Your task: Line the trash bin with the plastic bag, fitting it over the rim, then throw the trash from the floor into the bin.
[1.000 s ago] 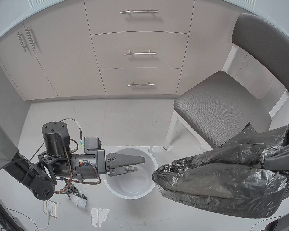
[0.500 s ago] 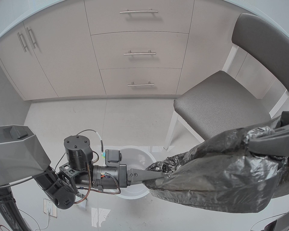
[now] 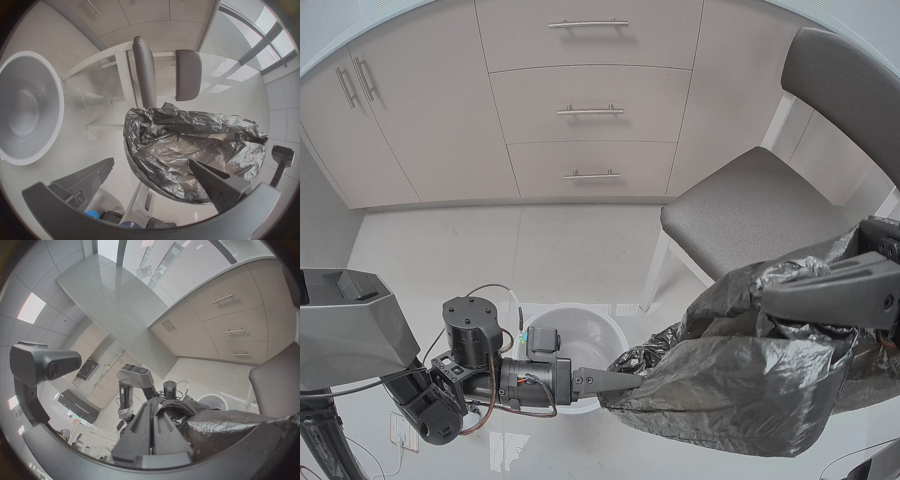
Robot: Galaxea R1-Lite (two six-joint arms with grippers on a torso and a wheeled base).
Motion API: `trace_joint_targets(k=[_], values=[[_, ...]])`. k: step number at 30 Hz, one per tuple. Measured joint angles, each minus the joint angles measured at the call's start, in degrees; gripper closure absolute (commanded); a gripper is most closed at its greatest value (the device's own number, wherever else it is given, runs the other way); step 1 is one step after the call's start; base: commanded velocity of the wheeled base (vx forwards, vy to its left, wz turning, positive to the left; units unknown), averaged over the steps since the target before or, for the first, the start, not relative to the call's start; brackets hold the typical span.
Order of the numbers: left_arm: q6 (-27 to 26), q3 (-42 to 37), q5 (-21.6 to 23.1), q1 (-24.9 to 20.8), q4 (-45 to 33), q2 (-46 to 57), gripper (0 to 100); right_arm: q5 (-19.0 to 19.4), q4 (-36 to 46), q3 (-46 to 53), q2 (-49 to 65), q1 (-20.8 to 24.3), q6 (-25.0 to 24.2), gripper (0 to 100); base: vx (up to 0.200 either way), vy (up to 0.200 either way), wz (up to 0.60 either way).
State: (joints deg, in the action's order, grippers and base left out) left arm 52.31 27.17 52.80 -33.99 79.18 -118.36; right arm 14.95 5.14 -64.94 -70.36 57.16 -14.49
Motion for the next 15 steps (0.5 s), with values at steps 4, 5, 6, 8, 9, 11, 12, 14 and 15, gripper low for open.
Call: trace_joint_targets(k=[4,5,6,8,9,11,12,14,15], values=[[0.8,-0.1,0.0,0.0,0.0,0.0,0,0.0,0.1,-0.1,-0.3,0.0,0.0,100,0.000,0.000,0.00],[1.3,-0.1,-0.1,0.0,0.0,0.1,0,0.0,0.1,-0.1,-0.3,0.1,0.0,100,0.000,0.000,0.00],[1.9,-0.1,-0.1,0.0,0.0,0.2,100,0.0,0.1,-0.1,-0.4,0.1,0.0,100,0.000,0.000,0.00],[2.8,0.0,0.0,0.0,0.0,0.5,100,0.0,0.1,-0.1,-0.5,0.1,0.0,100,0.000,0.000,0.00],[2.9,0.0,0.0,0.0,0.0,0.6,100,0.0,0.1,-0.1,-0.5,0.1,-0.1,100,0.000,0.000,0.00],[3.7,0.1,0.0,0.0,0.1,0.8,100,0.0,0.1,-0.1,-0.5,0.2,-0.1,100,0.000,0.000,0.00],[3.9,0.1,0.1,0.0,0.4,0.9,100,0.0,0.1,-0.1,-0.5,0.2,-0.1,100,0.000,0.000,0.00],[4.1,0.0,0.1,-0.1,1.3,1.0,100,0.0,0.1,-0.1,-0.5,0.2,-0.1,100,0.000,0.000,0.00],[4.2,-0.1,0.1,-0.2,2.1,1.0,100,0.0,0.1,-0.1,-0.5,0.2,-0.1,100,0.000,0.000,0.00]])
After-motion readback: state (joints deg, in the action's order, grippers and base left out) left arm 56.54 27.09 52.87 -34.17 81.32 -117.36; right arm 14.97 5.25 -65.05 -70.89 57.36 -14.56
